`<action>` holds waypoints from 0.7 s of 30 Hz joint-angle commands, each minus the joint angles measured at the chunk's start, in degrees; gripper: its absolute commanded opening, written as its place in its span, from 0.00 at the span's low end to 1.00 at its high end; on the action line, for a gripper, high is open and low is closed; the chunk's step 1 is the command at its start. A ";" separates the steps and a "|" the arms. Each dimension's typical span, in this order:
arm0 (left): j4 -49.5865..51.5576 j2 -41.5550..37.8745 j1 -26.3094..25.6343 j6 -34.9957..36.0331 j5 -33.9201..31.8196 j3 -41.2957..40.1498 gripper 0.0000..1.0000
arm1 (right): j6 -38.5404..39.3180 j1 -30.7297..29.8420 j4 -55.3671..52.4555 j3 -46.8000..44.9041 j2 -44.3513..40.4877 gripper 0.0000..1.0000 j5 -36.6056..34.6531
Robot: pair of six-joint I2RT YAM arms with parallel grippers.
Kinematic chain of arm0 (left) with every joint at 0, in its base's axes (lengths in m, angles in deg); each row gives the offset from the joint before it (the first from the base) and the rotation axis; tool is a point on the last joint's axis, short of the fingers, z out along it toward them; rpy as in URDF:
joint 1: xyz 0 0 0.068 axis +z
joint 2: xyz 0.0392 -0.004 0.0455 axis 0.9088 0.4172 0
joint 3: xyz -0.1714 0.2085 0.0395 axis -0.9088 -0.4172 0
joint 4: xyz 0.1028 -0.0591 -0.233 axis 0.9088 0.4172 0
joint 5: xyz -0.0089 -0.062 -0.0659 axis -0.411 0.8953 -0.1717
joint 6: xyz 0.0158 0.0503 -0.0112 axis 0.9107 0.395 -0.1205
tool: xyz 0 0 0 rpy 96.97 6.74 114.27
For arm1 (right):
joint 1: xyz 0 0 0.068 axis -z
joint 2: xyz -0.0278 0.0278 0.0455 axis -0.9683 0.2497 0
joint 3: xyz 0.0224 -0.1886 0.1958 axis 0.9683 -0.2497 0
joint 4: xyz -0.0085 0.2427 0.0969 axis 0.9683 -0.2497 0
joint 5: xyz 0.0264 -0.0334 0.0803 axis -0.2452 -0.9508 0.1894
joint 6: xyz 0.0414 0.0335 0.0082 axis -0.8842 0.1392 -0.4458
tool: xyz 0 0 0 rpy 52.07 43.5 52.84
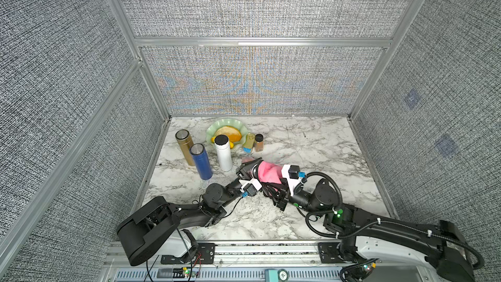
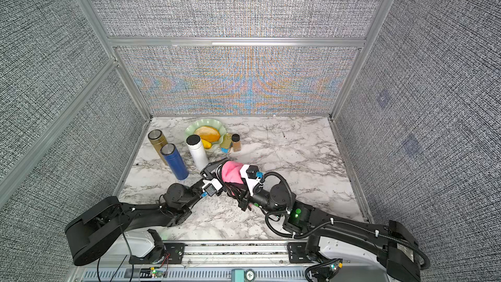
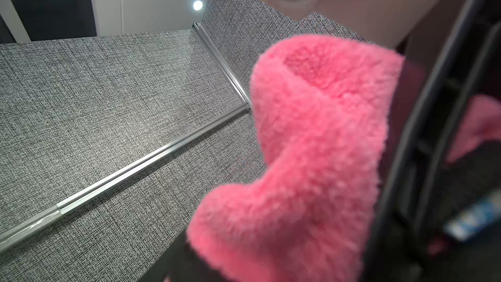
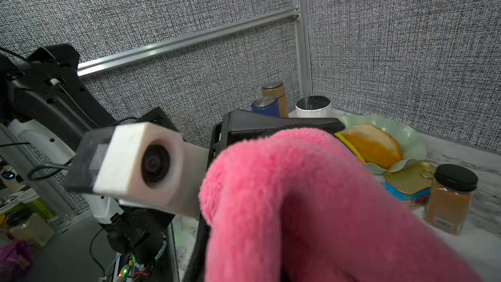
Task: Wipe the surface of the thermos
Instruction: Wipe the dirt from the surface of the thermos.
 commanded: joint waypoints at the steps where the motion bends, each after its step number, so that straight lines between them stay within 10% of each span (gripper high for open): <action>1: -5.10 -0.56 -0.53 3.05 11.50 -0.38 0.00 | -1.99 0.17 -3.30 3.05 4.13 0.00 -3.52; 6: -7.27 -0.81 -0.61 3.42 18.90 -2.40 0.00 | -4.42 3.14 -9.23 6.76 6.94 0.00 -9.11; 15: -11.40 -1.55 -0.63 -5.03 2.60 0.06 0.00 | -3.03 1.96 -6.44 3.36 6.11 0.00 -4.66; 21: -3.65 -5.20 -0.65 -5.70 5.54 1.89 0.00 | -4.92 2.06 -9.13 5.64 10.84 0.00 -10.06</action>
